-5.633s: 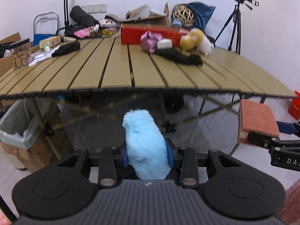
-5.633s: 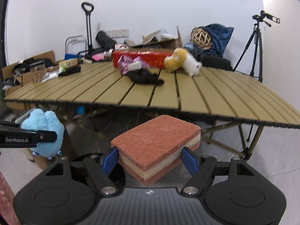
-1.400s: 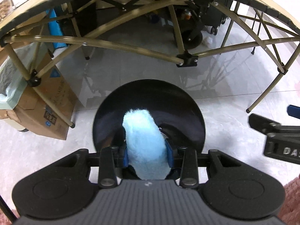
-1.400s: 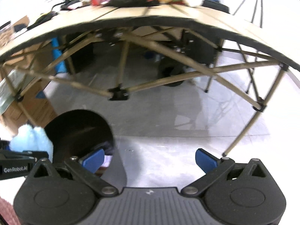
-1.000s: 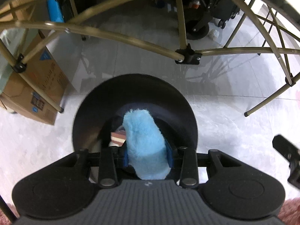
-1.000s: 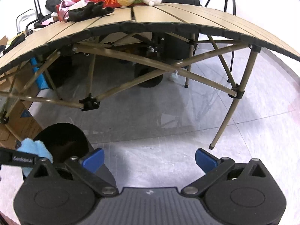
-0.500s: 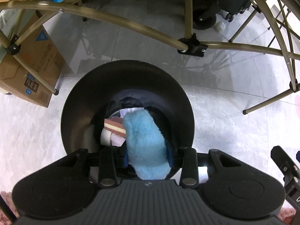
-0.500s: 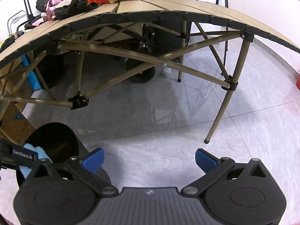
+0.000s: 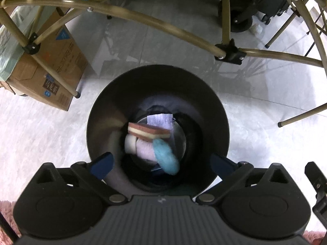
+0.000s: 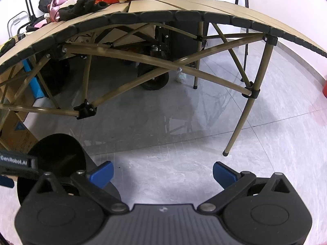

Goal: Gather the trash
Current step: 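Lower the light blue plush into the bin and open the left tool, then raise both tools back up to the table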

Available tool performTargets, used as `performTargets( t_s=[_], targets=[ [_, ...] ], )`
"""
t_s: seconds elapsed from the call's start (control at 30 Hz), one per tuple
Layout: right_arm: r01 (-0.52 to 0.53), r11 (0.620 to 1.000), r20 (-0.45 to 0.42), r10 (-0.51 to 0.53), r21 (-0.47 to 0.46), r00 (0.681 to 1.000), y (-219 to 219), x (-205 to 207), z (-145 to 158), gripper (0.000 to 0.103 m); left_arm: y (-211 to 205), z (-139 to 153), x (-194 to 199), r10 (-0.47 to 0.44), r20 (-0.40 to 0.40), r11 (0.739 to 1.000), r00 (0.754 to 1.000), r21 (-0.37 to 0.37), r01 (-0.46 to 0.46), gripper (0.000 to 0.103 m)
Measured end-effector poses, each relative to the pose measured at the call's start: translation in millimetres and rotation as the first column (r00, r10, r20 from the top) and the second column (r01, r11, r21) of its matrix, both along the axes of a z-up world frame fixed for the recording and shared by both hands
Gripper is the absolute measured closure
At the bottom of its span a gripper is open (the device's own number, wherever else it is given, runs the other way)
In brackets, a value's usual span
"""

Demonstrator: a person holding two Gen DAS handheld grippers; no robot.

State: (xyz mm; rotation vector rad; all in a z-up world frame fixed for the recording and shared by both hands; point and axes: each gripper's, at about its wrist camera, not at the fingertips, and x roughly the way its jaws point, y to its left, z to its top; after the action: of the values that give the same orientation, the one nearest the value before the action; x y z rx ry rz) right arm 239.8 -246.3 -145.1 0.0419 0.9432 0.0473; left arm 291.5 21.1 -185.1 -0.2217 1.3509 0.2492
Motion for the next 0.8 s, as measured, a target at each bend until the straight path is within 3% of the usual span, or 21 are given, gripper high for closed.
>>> performTargets(
  t_s=[0.8],
  targets=[
    [-0.027,1.000,-0.009,0.027,0.000,1.000,7.2,2.5,-1.8,0.000,2.6,9.2,-10.3,-0.038,0.018,0.999,0.999,0.012,0.037,0.000]
  ],
)
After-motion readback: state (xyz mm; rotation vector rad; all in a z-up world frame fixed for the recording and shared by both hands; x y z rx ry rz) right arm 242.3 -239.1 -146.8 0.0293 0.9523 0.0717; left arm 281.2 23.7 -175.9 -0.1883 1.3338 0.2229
